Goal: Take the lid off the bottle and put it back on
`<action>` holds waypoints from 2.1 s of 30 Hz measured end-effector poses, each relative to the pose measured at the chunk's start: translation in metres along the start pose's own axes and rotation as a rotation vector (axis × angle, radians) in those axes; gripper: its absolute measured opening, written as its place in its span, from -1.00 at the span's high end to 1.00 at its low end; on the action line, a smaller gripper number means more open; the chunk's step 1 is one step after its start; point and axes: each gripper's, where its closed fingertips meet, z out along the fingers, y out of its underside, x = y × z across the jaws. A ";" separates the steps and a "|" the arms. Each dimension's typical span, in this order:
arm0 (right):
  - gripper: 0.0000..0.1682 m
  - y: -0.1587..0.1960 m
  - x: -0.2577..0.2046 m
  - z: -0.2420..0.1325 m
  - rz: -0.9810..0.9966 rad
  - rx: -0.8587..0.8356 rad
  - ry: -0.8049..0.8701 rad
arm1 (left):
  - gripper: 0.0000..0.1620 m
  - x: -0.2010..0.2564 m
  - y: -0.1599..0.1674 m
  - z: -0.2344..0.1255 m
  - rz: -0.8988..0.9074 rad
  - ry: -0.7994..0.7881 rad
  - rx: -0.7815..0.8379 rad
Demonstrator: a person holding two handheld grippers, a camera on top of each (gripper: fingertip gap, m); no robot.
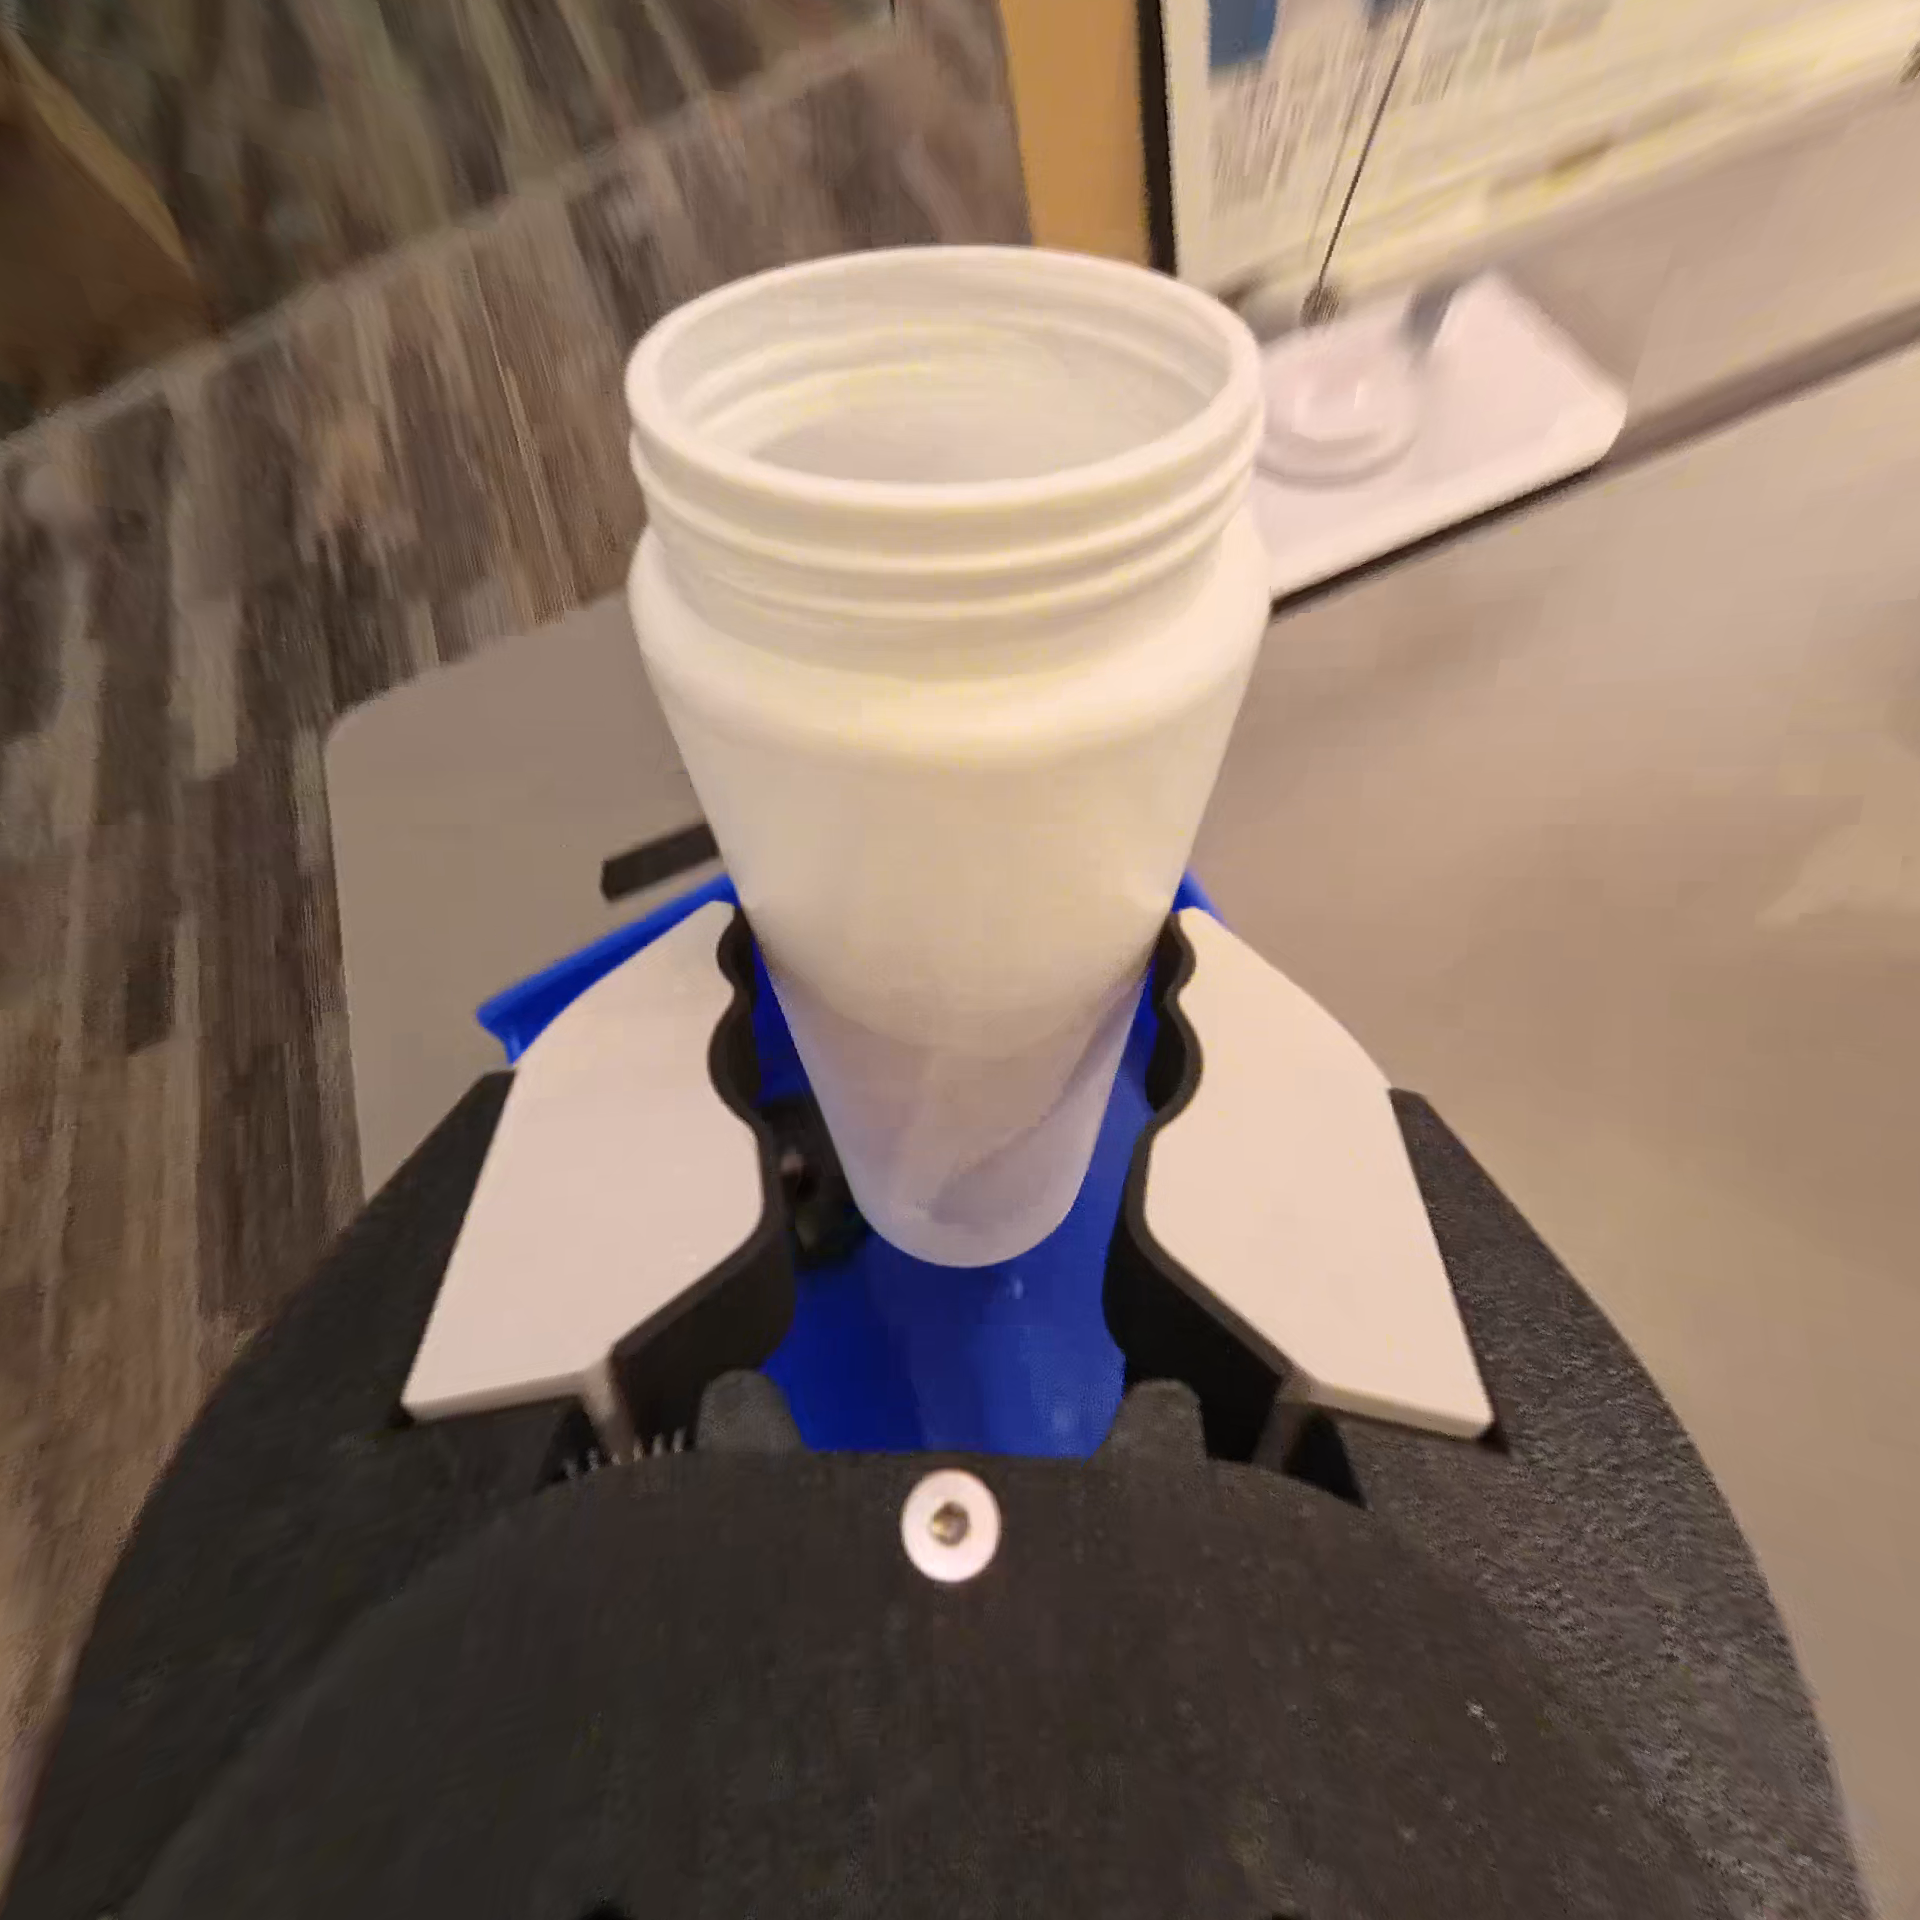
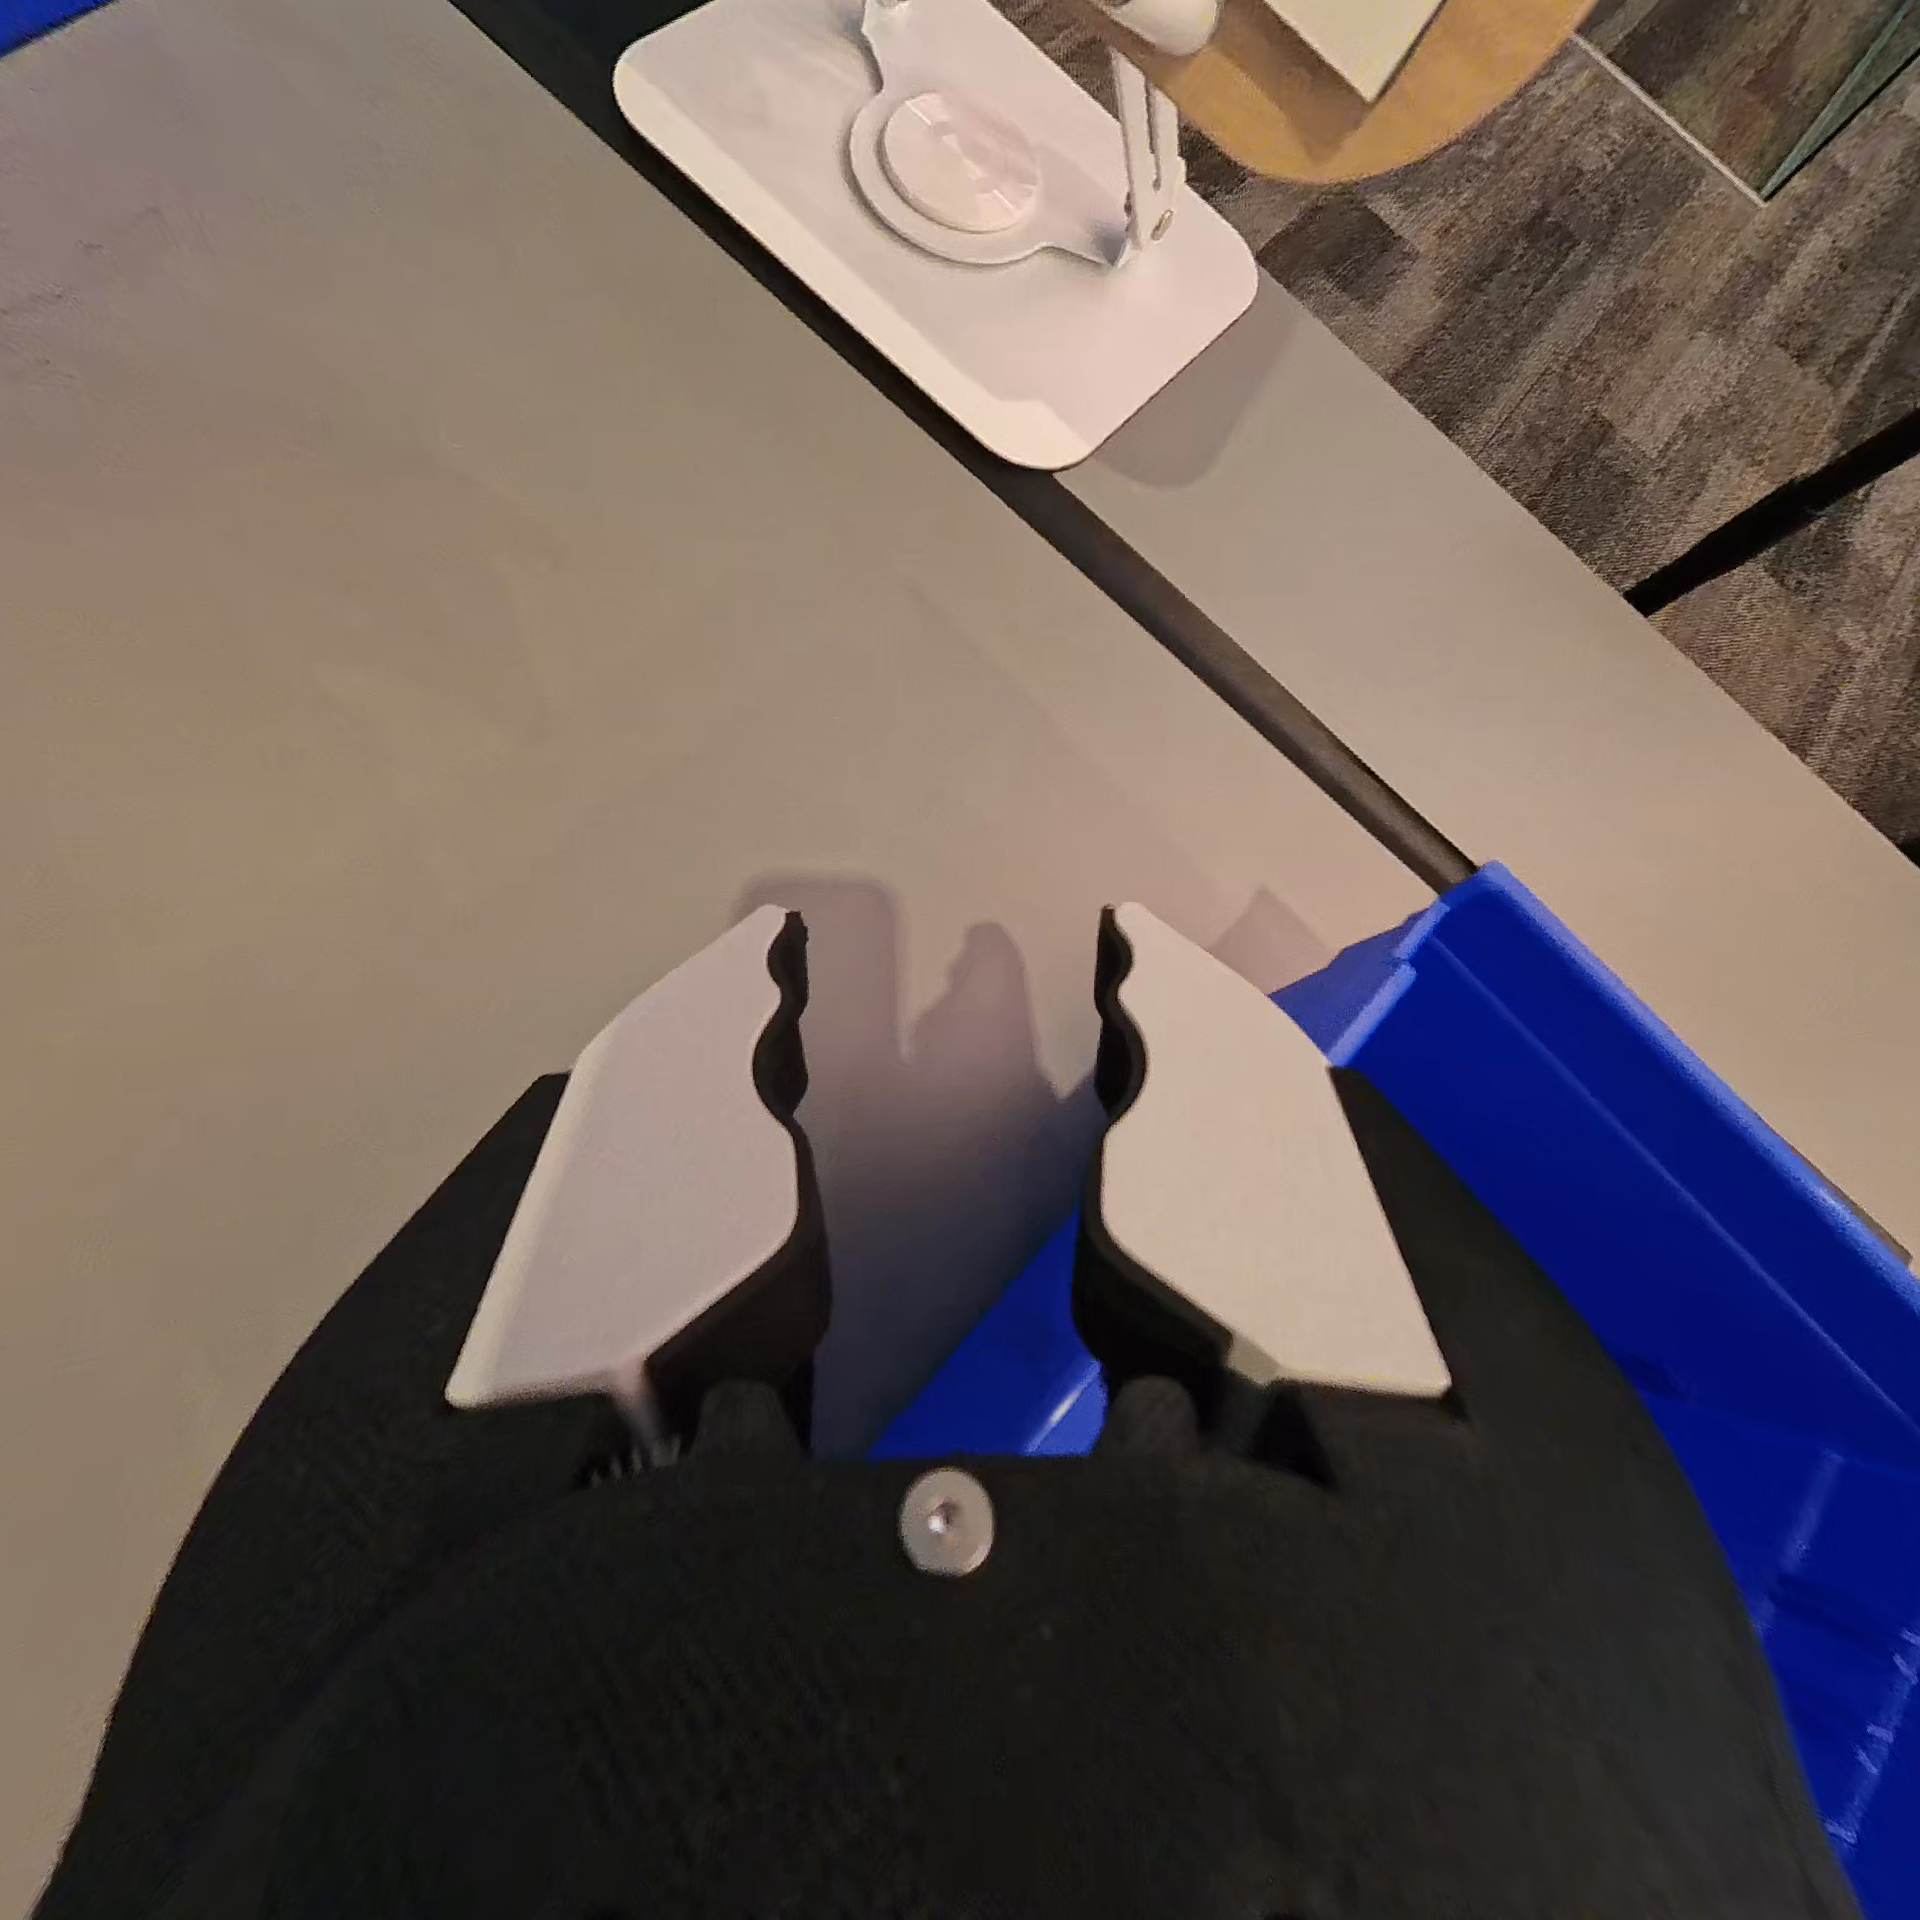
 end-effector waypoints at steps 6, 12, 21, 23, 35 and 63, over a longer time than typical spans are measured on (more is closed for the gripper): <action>0.34 -0.003 -0.009 0.002 -0.019 0.005 -0.021 | 0.09 0.022 -0.043 -0.025 -0.068 0.125 0.274; 0.37 -0.025 -0.026 -0.004 -0.062 0.116 -0.058 | 0.09 0.096 -0.078 -0.057 -0.090 0.493 0.456; 0.36 -0.077 -0.077 -0.055 -0.141 0.451 -0.278 | 0.09 0.258 -0.070 -0.020 0.083 0.702 0.458; 0.36 -0.074 -0.073 -0.054 -0.136 0.441 -0.268 | 0.09 0.281 -0.053 0.001 0.144 0.696 0.406; 0.36 -0.072 -0.046 -0.064 -0.091 0.461 -0.227 | 0.09 0.308 -0.016 0.042 0.193 0.715 0.314; 0.36 -0.071 -0.032 -0.079 -0.088 0.482 -0.196 | -0.23 0.241 -0.085 -0.104 -0.002 0.915 0.493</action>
